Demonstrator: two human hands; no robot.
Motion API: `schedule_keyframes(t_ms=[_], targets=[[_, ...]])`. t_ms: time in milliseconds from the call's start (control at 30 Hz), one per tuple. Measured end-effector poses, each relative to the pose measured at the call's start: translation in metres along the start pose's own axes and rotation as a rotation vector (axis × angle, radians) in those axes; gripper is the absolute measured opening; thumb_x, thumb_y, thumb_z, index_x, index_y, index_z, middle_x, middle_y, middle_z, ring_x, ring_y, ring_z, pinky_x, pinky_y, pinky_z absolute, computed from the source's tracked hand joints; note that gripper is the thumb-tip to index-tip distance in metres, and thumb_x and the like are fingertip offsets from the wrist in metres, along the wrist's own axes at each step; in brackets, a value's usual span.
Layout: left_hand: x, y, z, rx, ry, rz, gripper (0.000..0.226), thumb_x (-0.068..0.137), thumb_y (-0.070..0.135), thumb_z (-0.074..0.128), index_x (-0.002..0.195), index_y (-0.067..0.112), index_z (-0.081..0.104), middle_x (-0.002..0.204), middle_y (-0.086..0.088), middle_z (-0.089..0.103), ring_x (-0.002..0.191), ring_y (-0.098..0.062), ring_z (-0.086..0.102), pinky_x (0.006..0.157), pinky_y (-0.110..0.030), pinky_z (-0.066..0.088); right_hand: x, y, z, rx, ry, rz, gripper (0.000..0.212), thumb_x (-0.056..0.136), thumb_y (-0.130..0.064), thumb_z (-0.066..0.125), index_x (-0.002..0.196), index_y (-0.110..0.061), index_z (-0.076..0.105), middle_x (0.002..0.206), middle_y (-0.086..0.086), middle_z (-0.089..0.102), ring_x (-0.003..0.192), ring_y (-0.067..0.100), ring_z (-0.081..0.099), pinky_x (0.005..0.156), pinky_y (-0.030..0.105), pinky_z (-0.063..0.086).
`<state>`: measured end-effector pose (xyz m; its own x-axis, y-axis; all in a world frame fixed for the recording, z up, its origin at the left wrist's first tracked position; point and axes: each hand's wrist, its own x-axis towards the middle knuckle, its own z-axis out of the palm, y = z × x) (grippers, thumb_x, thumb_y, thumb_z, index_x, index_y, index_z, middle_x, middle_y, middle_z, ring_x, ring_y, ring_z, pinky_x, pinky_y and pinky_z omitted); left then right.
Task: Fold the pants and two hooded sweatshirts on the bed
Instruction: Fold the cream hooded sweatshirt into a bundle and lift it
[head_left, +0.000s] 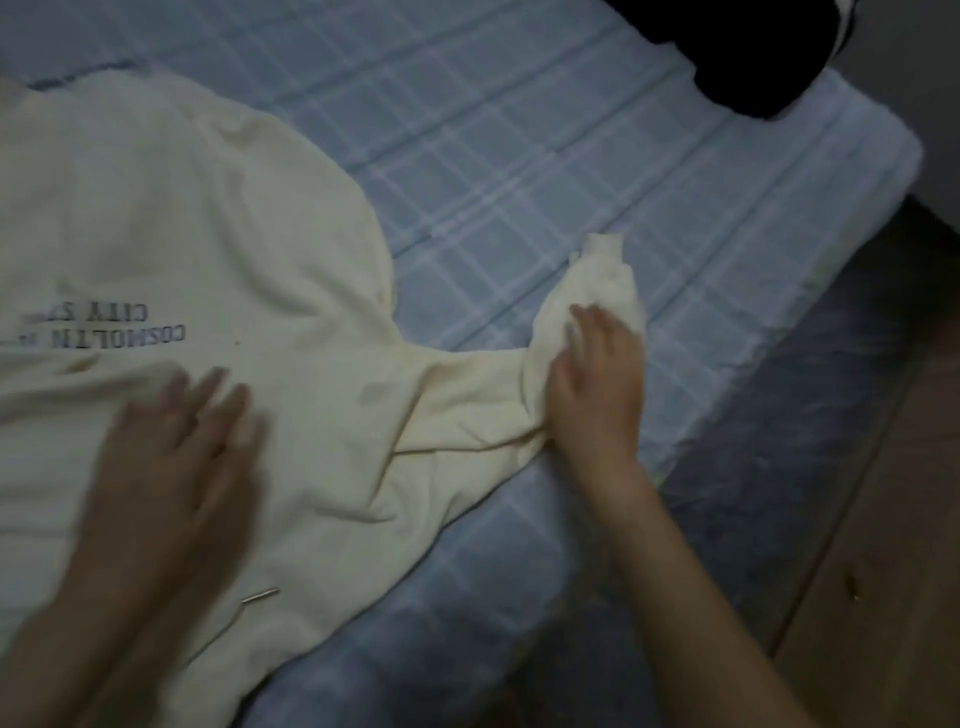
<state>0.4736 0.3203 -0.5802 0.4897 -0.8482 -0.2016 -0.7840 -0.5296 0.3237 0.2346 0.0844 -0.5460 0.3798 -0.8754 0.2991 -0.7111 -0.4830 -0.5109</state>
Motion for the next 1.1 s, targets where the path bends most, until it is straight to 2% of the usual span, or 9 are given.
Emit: schedule_keyframes(t_ms=[67, 167, 367, 467, 567, 667, 800, 967, 1100], targets=[[0.009, 0.056, 0.004, 0.025, 0.121, 0.207, 0.058, 0.092, 0.030, 0.029, 0.139, 0.004, 0.053, 0.149, -0.021, 0.043, 0.139, -0.042, 0.037, 0.113, -0.060, 0.027, 0.040, 0.062, -0.019, 0.036, 0.067, 0.182, 0.046, 0.088, -0.004, 0.058, 0.133, 0.001, 0.057, 0.134, 0.024, 0.056, 0.123, 0.041, 0.052, 0.107, 0.039, 0.034], [0.037, 0.148, 0.011, -0.105, 0.098, 0.463, 0.052, 0.092, 0.029, 0.037, 0.135, 0.010, 0.059, 0.145, -0.015, 0.051, 0.134, -0.039, 0.046, 0.109, -0.055, 0.032, 0.060, 0.097, -0.019, 0.171, -0.209, 0.400, 0.057, 0.095, -0.020, 0.063, 0.148, -0.017, 0.045, 0.147, 0.013, 0.050, 0.134, 0.029, 0.048, 0.116, 0.038, 0.033], [0.094, 0.238, 0.034, -0.421, 0.035, 0.313, 0.055, 0.096, 0.035, 0.054, 0.148, 0.025, 0.042, 0.156, -0.014, 0.033, 0.142, -0.027, 0.034, 0.117, -0.040, 0.027, 0.065, 0.110, -0.018, 0.503, -0.339, 0.279, 0.058, 0.087, -0.013, 0.073, 0.138, -0.032, 0.055, 0.118, -0.008, 0.066, 0.095, 0.005, 0.065, 0.087, 0.023, 0.053], [0.114, 0.259, 0.033, -0.537, 0.032, 0.304, 0.057, 0.095, 0.009, 0.058, 0.148, 0.016, 0.040, 0.155, -0.008, 0.037, 0.142, -0.022, 0.036, 0.115, -0.023, 0.024, 0.069, 0.101, -0.035, 0.615, -0.143, 0.324, 0.043, 0.083, 0.001, 0.073, 0.120, -0.021, 0.068, 0.116, 0.001, 0.070, 0.090, 0.008, 0.064, 0.082, 0.025, 0.050], [0.132, 0.281, 0.021, -0.530, 0.161, 0.447, 0.057, 0.091, 0.006, 0.052, 0.147, 0.014, 0.043, 0.153, -0.002, 0.039, 0.140, -0.011, 0.037, 0.112, -0.011, 0.021, 0.068, 0.104, -0.077, 0.476, 0.145, 0.260, 0.038, 0.078, -0.016, 0.079, 0.109, -0.036, 0.069, 0.106, 0.004, 0.066, 0.083, 0.005, 0.060, 0.079, 0.018, 0.047], [0.158, 0.309, 0.021, -0.402, 0.248, 0.653, 0.054, 0.093, 0.004, 0.051, 0.146, 0.014, 0.046, 0.149, 0.002, 0.042, 0.137, -0.016, 0.041, 0.114, -0.020, 0.027, 0.055, 0.111, -0.098, 0.266, 0.235, 0.257, 0.040, 0.074, -0.026, 0.081, 0.111, -0.031, 0.067, 0.104, 0.003, 0.051, 0.085, 0.009, 0.055, 0.086, 0.007, 0.041], [0.170, 0.315, 0.052, 0.187, -0.130, 0.504, 0.050, 0.104, 0.030, 0.037, 0.153, 0.034, 0.028, 0.164, 0.000, 0.018, 0.149, -0.029, 0.018, 0.119, -0.044, 0.017, 0.044, 0.140, -0.082, 0.088, -0.220, 0.522, 0.048, 0.092, -0.038, 0.068, 0.136, -0.022, 0.057, 0.123, 0.011, 0.039, 0.115, 0.034, 0.050, 0.103, 0.026, 0.036], [0.141, 0.287, 0.060, 0.074, 0.163, 0.577, 0.051, 0.098, 0.033, 0.035, 0.146, 0.019, 0.047, 0.153, -0.006, 0.043, 0.142, -0.034, 0.037, 0.115, -0.058, 0.023, 0.044, 0.176, -0.075, 0.149, -0.009, 0.379, 0.046, 0.092, -0.028, 0.061, 0.135, -0.012, 0.059, 0.121, 0.018, 0.048, 0.112, 0.036, 0.053, 0.103, 0.040, 0.043], [0.115, 0.269, 0.081, 0.132, 0.124, 0.546, 0.051, 0.100, 0.036, 0.034, 0.147, 0.021, 0.045, 0.155, -0.004, 0.040, 0.143, -0.031, 0.035, 0.116, -0.056, 0.021, 0.073, 0.193, -0.066, 0.114, -0.207, 0.489, 0.066, 0.093, -0.039, 0.065, 0.151, -0.022, 0.040, 0.140, 0.021, 0.043, 0.130, 0.035, 0.042, 0.108, 0.029, 0.029]])
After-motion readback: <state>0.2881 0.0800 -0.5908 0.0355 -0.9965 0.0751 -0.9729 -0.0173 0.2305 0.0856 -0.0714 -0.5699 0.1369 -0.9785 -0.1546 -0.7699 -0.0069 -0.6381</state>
